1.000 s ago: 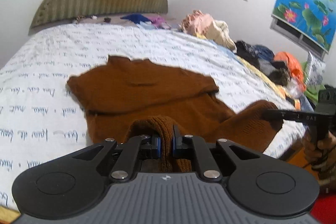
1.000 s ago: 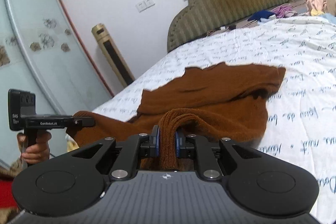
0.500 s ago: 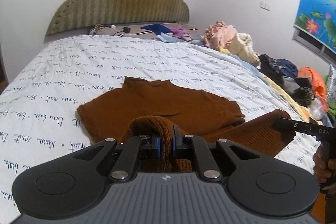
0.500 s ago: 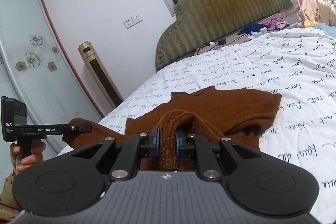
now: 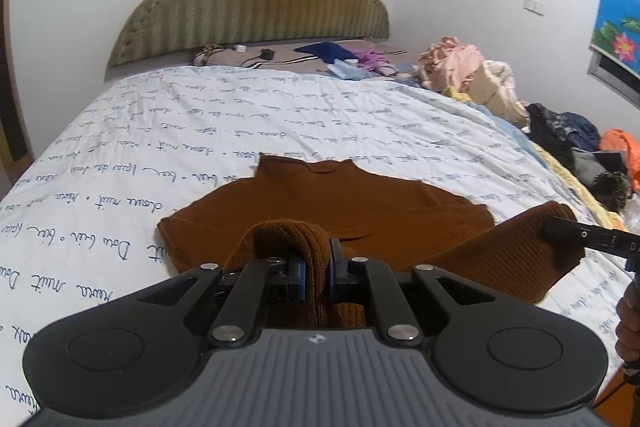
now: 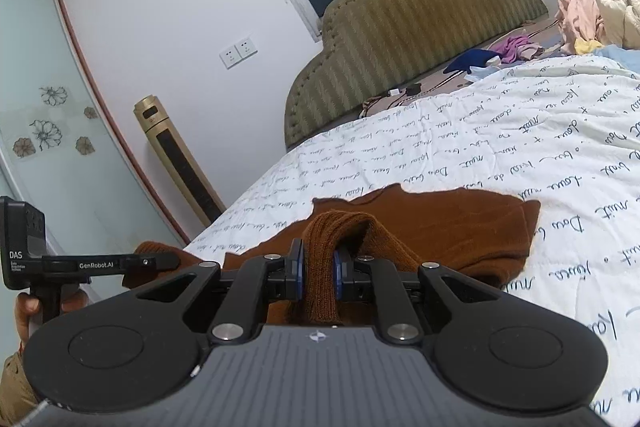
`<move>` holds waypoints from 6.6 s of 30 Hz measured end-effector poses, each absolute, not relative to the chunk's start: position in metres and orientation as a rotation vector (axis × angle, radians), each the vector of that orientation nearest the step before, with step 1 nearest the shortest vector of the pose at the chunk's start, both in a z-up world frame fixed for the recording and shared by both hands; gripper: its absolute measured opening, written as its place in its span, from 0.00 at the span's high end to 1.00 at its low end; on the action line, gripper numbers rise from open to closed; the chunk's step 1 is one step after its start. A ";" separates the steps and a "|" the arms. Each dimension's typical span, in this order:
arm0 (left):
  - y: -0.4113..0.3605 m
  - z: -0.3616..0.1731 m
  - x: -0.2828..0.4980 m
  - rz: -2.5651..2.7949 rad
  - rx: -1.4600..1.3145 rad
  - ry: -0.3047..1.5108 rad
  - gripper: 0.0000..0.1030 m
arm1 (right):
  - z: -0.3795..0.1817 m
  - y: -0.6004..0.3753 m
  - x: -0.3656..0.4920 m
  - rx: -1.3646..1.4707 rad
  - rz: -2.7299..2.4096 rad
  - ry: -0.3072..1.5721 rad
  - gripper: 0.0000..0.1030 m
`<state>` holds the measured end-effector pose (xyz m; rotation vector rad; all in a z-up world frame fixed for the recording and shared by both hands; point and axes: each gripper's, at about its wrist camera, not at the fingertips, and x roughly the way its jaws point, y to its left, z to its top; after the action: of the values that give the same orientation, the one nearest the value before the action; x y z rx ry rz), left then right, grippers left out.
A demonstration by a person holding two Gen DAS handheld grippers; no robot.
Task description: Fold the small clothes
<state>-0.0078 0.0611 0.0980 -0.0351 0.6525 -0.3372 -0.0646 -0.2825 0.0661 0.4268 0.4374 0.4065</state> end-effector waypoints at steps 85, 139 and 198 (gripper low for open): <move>0.075 0.029 0.178 -0.094 -0.110 0.843 0.29 | -0.011 -0.276 0.160 0.506 0.330 0.683 0.23; 0.053 -0.033 0.051 0.088 0.105 0.715 0.16 | -0.046 -0.231 0.057 0.036 0.066 0.578 0.00; 0.072 -0.033 0.040 0.045 -0.002 0.659 0.10 | -0.044 -0.232 0.057 0.034 0.056 0.593 0.00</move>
<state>0.0403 0.0721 -0.0329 -0.0016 0.6585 0.0455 0.0569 -0.2316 -0.0441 0.0344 0.5932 0.0562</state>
